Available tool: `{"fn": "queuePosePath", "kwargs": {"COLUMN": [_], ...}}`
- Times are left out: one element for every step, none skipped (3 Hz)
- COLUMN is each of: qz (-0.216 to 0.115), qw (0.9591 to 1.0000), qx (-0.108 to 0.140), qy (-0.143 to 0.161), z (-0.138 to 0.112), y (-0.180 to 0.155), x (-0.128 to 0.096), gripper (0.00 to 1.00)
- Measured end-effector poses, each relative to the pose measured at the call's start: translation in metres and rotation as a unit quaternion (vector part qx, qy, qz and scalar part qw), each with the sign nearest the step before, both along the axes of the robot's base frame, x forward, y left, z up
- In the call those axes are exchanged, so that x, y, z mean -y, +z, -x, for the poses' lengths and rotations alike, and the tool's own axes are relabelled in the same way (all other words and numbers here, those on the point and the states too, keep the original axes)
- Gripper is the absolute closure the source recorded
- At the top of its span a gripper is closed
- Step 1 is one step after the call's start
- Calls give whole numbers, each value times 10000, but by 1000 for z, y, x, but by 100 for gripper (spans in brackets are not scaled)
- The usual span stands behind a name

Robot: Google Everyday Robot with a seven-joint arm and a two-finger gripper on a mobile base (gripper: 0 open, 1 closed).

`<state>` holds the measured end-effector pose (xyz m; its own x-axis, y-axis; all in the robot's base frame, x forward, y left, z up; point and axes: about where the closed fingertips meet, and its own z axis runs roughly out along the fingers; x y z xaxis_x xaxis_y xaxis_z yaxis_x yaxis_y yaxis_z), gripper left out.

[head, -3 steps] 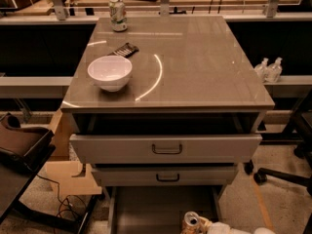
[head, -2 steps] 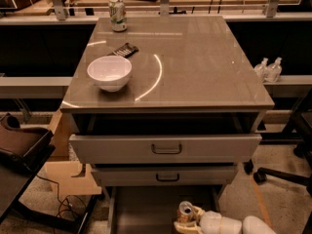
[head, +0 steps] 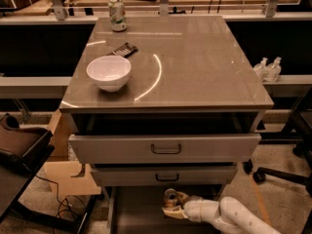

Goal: Place orange can into bottom drawer

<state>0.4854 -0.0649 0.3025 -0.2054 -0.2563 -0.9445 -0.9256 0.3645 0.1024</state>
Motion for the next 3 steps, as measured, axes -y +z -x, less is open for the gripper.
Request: {"fn": "queuePosePath", "kwargs": {"qz": [255, 350, 360], "qw": [9992, 9976, 9971], "qx": [275, 480, 390], "qy": [123, 343, 544], "z": [-16, -23, -19], "y": [-34, -75, -117], "x": [-19, -40, -60], "gripper": [100, 100, 100]}}
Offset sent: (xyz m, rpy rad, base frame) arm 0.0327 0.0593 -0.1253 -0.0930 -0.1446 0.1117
